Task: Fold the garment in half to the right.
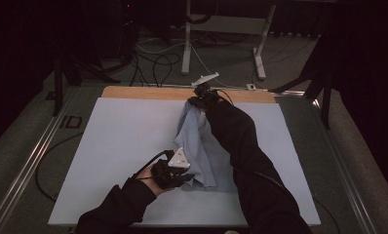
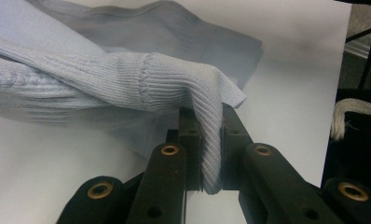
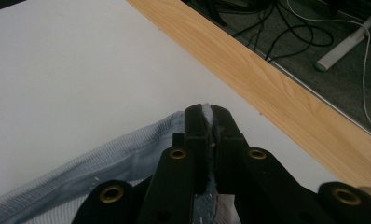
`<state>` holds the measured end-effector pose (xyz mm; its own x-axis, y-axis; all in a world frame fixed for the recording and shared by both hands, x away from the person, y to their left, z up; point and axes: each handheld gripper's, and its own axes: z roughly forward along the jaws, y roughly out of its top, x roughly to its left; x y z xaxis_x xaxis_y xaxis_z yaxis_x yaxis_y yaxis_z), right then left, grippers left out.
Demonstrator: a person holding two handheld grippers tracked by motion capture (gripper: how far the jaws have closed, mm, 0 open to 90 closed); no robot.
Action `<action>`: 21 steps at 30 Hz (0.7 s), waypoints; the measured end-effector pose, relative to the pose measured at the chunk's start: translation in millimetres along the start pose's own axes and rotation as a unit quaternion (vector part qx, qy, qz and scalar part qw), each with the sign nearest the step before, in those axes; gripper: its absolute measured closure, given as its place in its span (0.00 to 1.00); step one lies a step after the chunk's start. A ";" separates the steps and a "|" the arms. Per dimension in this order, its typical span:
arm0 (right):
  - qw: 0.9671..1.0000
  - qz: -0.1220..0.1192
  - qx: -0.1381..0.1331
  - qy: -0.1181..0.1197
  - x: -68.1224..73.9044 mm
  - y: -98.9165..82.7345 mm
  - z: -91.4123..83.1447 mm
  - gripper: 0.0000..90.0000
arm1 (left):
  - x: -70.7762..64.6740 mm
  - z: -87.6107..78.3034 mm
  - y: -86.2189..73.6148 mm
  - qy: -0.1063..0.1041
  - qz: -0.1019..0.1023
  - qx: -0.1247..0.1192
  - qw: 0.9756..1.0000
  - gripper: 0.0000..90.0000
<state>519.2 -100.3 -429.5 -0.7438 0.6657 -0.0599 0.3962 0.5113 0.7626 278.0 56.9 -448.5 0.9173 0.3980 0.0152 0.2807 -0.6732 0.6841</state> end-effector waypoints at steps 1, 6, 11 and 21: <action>1.000 0.003 -0.003 0.000 -4.1 -4.2 -2.9 0.97 | -0.2 1.4 2.0 -0.001 0.004 0.002 1.000 0.94; 1.000 0.011 -0.003 0.003 -11.7 -13.2 -6.3 0.97 | -1.8 8.4 10.1 -0.007 0.016 0.011 1.000 0.94; 1.000 0.014 -0.005 0.002 -18.4 -18.2 -8.8 0.97 | -2.7 13.7 15.5 -0.012 0.018 0.012 1.000 0.94; 1.000 0.023 -0.005 0.002 -32.7 -32.9 -8.1 0.97 | -8.5 37.0 34.7 -0.024 0.031 0.019 0.999 0.94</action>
<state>526.1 -143.3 -447.4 -0.7273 0.6860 -0.0214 0.4252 0.4748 0.7705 290.3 7.1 -451.9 0.9456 0.3245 0.0216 0.2321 -0.7199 0.6541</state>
